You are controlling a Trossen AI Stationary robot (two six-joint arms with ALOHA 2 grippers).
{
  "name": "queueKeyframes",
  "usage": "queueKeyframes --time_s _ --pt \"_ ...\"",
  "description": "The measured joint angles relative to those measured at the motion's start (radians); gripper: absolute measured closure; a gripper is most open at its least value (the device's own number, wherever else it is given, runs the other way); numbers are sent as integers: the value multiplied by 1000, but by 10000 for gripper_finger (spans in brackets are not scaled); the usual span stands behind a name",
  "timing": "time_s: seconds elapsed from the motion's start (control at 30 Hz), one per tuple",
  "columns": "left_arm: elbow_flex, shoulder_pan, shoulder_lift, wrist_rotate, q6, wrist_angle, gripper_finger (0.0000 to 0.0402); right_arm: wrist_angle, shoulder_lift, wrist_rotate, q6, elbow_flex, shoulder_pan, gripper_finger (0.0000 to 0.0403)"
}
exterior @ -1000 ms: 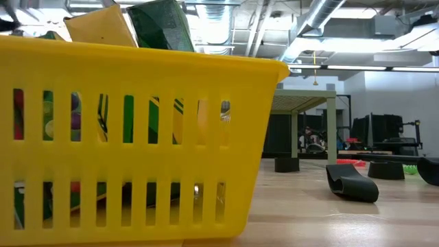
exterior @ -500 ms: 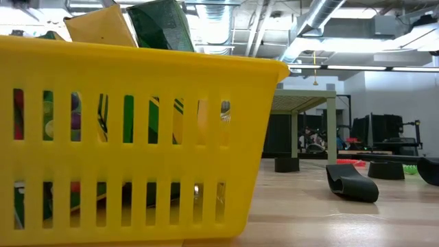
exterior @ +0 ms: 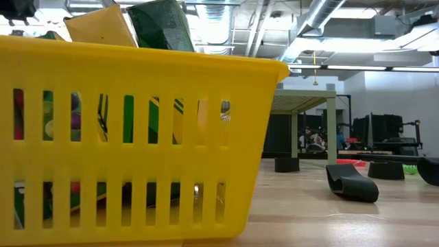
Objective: Pick & Place Office Desk Supplies
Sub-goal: Put the black rubber band into the red bin
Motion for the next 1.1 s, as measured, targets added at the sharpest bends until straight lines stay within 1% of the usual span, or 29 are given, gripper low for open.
queueKeyframes --time_s 0.17,0.23,0.3,0.43,0.5,0.53,0.63,0.77,0.83,0.9,0.97,1.1 --pt "0 0 0 -3 -1 -5 186 0 0 -2 0 0 -4 326" --pt "0 0 0 15 1 6 175 0 0 -2 0 0 -4 326" --pt "0 0 -1 40 15 28 167 0 0 -3 0 0 -4 326" --pt "0 0 -11 39 21 36 157 0 0 -3 0 0 -4 326" --pt "0 0 -10 87 37 34 156 0 0 -3 0 0 -3 326" --pt "0 0 -10 93 39 36 156 0 0 -5 0 0 -3 326" --pt "-2 -5 -27 31 29 72 158 0 0 -6 0 0 -3 326" --pt "-3 -6 -31 26 10 50 158 0 0 -10 -3 0 -3 326" --pt "-1 -6 -42 -2 1 104 158 0 0 -10 -3 0 -3 326" --pt "3 -6 -51 9 0 89 159 0 0 -10 -6 0 -3 326" --pt "-2 -6 -36 29 -2 33 164 0 0 -10 -7 0 -3 326" --pt "3 -10 -35 44 -2 65 171 0 0 -10 -7 0 -3 326"
